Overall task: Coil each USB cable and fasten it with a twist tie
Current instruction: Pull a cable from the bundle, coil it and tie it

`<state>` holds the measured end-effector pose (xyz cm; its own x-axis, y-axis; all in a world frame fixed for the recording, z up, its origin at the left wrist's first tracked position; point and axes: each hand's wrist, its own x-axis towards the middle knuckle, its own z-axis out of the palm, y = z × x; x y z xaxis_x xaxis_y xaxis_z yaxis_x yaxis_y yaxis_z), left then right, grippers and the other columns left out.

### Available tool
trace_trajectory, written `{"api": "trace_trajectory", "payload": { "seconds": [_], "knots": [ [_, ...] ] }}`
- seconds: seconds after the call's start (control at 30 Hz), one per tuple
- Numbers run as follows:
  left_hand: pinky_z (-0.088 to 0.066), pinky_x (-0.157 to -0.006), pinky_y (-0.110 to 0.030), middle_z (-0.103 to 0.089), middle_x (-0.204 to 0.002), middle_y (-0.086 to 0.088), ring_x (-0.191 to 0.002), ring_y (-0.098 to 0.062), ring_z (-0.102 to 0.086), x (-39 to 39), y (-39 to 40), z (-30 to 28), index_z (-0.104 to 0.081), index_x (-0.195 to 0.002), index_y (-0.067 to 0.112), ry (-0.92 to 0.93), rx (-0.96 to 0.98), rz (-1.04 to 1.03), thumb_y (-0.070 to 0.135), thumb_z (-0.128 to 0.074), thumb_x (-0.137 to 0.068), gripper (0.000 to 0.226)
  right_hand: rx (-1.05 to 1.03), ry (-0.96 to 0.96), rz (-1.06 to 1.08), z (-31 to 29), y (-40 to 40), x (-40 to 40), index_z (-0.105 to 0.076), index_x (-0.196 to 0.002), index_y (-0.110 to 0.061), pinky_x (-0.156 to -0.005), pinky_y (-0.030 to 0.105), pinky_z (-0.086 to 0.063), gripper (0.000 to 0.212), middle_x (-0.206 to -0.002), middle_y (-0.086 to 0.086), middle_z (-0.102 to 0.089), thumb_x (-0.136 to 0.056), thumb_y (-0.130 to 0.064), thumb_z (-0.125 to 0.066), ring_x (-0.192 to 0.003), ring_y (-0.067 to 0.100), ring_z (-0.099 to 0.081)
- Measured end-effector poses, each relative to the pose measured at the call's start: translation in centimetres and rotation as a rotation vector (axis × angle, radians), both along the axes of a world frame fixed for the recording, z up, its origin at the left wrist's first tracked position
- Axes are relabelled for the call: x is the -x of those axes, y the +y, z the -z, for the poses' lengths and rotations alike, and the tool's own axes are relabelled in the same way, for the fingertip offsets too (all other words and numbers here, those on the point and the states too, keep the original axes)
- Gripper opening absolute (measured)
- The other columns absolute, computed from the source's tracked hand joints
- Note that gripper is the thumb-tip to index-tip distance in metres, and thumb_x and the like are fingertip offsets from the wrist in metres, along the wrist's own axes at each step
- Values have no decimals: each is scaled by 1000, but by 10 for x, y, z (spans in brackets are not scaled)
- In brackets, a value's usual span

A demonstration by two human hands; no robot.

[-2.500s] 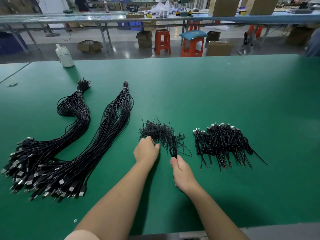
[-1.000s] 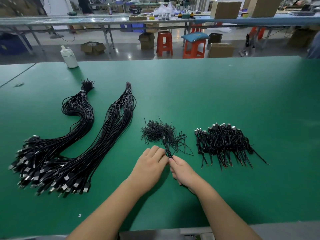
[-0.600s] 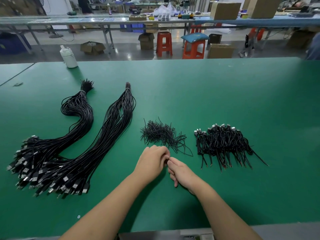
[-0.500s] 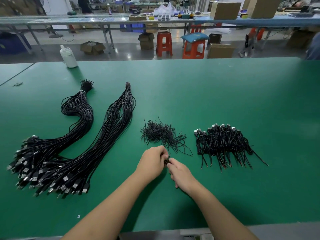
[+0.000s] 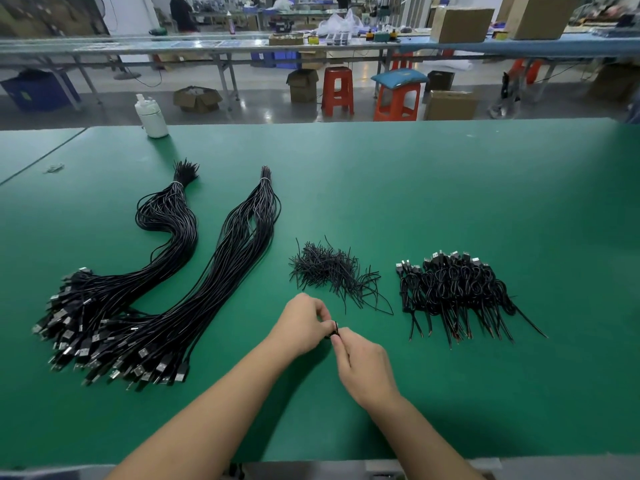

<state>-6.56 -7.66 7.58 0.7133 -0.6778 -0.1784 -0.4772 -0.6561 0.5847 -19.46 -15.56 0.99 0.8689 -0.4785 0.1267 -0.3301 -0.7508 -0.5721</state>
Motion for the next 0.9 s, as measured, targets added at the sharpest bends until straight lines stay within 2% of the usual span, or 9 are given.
{"api": "trace_trajectory", "payload": {
  "seconds": [0.1,0.17,0.3,0.4,0.47,0.63,0.73,0.8,0.9],
  "knots": [
    [-31,-43,-19,-54,-56,4,-50,-12,-46,7,-2,-4,-63,-65,16,-12,-33,41,37,-59,-94,36,1,0,8,-2,2,0,-40,-83,-23,-63,42,-42,24,-78,3,-61,-104,-34,-36,-70,30,-59],
    [-32,-44,-22,-52,-53,4,-48,-11,-43,7,-3,-7,-65,-66,14,-10,-44,44,43,-56,-94,41,2,10,17,-3,2,1,-48,-88,-20,-64,40,-43,24,-80,2,-64,-104,-33,-36,-73,29,-61],
    [-45,-56,-21,-69,-72,6,-65,-9,-59,6,-2,-18,-76,-79,20,-4,-133,157,33,-63,-87,19,18,48,30,-5,2,0,-55,-93,-17,-66,40,-46,25,-81,4,-64,-103,-31,-37,-76,31,-62],
    [-55,-75,-25,-70,-84,8,-82,-11,-65,7,-3,-21,-75,-85,21,4,-167,205,19,-66,-83,10,19,50,27,-6,3,-1,-42,-81,-20,-62,40,-41,24,-71,-2,-51,-102,-30,-39,-68,30,-58],
    [-56,-80,-27,-71,-87,7,-85,-13,-66,8,-4,-21,-74,-84,23,-26,-180,195,16,-66,-82,11,41,64,21,-6,3,-1,-38,-80,-20,-63,40,-39,24,-71,-1,-51,-102,-29,-39,-69,30,-57],
    [-57,-76,-34,-72,-86,-2,-84,-24,-67,14,-6,-16,-65,-76,18,-140,-244,164,13,-57,-82,12,72,108,24,-7,4,-3,-38,-82,-21,-63,38,-36,21,-74,-1,-52,-102,-28,-38,-66,27,-50],
    [-49,-63,-34,-59,-79,-2,-76,-27,-60,19,-7,-14,-61,-80,10,-310,-347,230,7,-51,-83,11,91,126,36,-6,4,-5,-40,-84,-23,-61,37,-34,19,-79,1,-61,-102,-29,-38,-72,31,-60],
    [-39,-61,-34,-47,-85,-1,-75,-24,-52,25,-6,-11,-49,-79,14,-409,-376,277,5,-48,-86,11,59,133,47,-6,5,-6,-41,-85,-25,-62,38,-37,16,-82,1,-64,-100,-28,-39,-77,31,-62],
    [-34,-65,-32,-50,-104,-5,-93,-24,-55,28,-1,-6,-50,-96,15,-523,-360,341,9,-48,-90,8,-31,177,53,-8,4,-6,-42,-87,-29,-66,36,-42,10,-87,-3,-66,-96,-31,-42,-83,28,-63]
  ]
}}
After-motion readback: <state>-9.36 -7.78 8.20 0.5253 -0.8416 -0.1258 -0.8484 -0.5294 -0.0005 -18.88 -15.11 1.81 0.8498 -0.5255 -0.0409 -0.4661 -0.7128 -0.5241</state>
